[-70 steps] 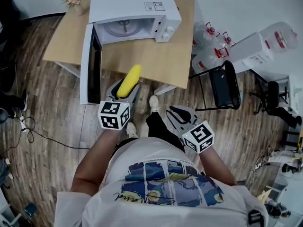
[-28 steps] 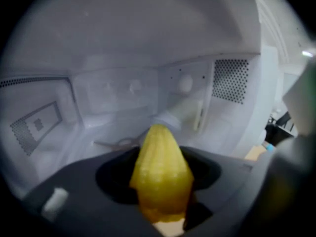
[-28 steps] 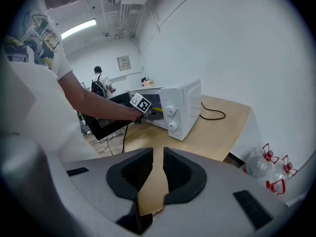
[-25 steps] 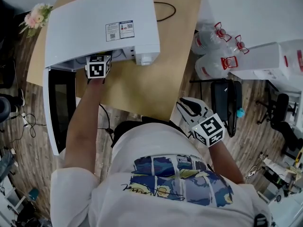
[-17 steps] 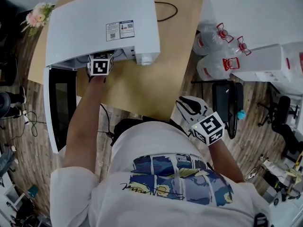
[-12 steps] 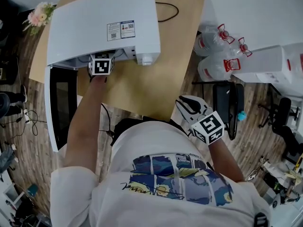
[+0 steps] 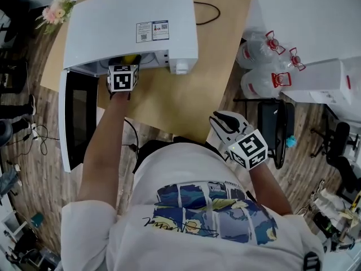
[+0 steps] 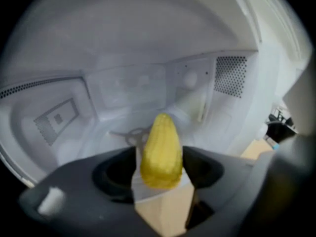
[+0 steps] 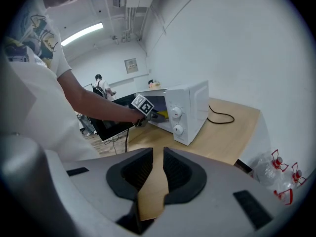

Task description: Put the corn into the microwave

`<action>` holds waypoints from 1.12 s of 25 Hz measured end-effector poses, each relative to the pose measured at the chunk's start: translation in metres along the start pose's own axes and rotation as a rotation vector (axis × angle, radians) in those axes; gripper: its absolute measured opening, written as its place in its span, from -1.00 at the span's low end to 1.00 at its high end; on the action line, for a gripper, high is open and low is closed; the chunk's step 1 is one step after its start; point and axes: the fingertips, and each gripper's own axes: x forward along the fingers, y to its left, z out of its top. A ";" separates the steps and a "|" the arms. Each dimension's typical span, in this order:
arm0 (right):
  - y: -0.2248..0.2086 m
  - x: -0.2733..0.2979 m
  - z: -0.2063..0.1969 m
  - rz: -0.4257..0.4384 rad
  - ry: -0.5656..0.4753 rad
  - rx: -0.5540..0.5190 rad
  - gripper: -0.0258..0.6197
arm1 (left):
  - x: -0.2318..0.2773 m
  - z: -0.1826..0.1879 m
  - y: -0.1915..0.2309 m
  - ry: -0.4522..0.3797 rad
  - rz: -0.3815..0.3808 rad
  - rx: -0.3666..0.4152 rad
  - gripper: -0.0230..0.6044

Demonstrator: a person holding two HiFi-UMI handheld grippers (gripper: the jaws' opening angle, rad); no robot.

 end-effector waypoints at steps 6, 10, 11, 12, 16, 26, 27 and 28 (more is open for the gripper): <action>0.017 0.016 0.009 0.047 -0.011 -0.042 -0.74 | -0.035 -0.012 0.001 -0.028 -0.004 -0.059 0.03; 0.032 0.028 0.018 0.084 -0.011 -0.067 -0.74 | -0.065 -0.023 0.000 -0.044 -0.033 -0.094 0.03; 0.036 0.032 0.021 0.092 -0.010 -0.074 -0.74 | -0.072 -0.025 0.000 -0.050 -0.042 -0.104 0.03; 0.039 0.036 0.023 0.099 -0.011 -0.081 -0.74 | -0.079 -0.027 0.001 -0.056 -0.050 -0.116 0.03; 0.059 0.051 0.031 0.127 -0.009 -0.104 -0.74 | -0.110 -0.039 0.002 -0.076 -0.081 -0.151 0.00; 0.125 0.081 0.050 0.176 -0.011 -0.164 -0.74 | -0.199 -0.070 -0.014 -0.111 -0.185 -0.167 -0.10; 0.132 0.082 0.052 0.178 -0.012 -0.169 -0.74 | -0.209 -0.071 -0.016 -0.118 -0.198 -0.164 -0.13; 0.138 0.084 0.053 0.179 -0.013 -0.174 -0.74 | -0.219 -0.072 -0.018 -0.126 -0.212 -0.162 -0.19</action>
